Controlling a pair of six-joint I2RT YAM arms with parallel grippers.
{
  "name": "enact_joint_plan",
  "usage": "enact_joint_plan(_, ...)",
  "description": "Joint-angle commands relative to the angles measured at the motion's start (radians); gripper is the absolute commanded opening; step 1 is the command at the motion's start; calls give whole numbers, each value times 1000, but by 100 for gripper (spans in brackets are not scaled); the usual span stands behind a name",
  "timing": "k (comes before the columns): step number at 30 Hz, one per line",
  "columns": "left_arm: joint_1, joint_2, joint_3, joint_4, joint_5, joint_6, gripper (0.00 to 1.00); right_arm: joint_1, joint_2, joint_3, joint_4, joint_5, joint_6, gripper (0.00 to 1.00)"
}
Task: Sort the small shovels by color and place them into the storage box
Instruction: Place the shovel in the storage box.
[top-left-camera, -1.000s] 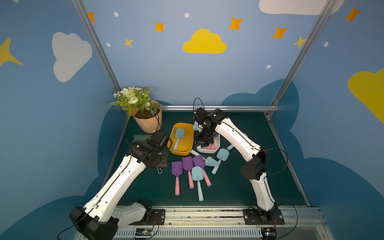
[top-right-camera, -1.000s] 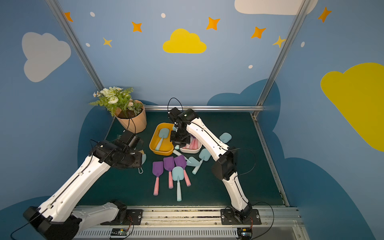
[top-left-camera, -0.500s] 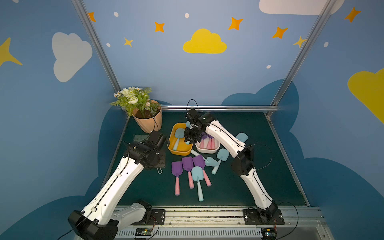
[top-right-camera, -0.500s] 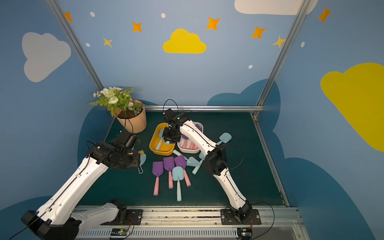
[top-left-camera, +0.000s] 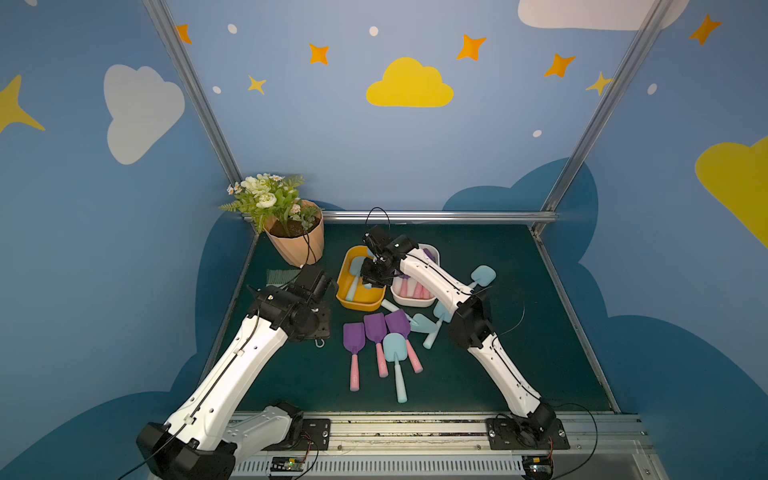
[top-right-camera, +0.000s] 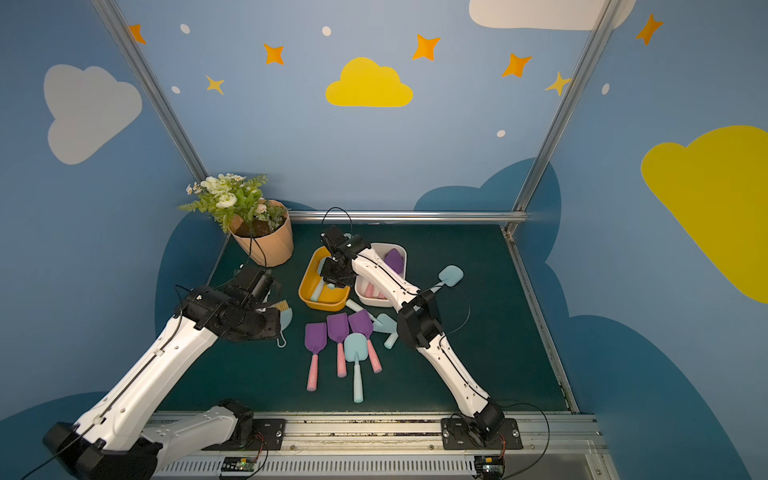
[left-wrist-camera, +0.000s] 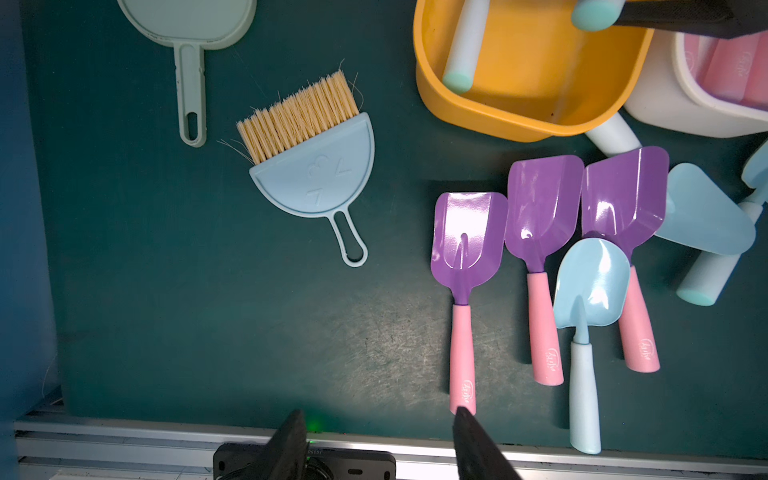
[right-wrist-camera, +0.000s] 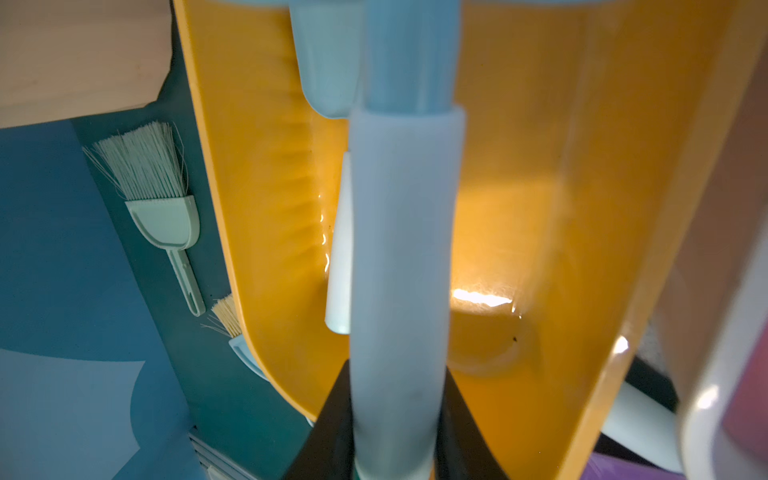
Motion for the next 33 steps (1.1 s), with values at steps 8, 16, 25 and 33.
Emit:
enact_joint_plan(8,15,-27,-36,7,13,17,49,13,52,37,4,57,53,0)
enact_joint_plan(16,29,-38,-40,1,14,28,49,39,70,37,-23,67,92,0)
enact_joint_plan(25,43,-55,-43,-12,11,37,49,46,73,37,-55,74,155,0)
enact_joint_plan(33,48,-58,-43,-13,13,40,49,46,75,37,-86,91,167,0)
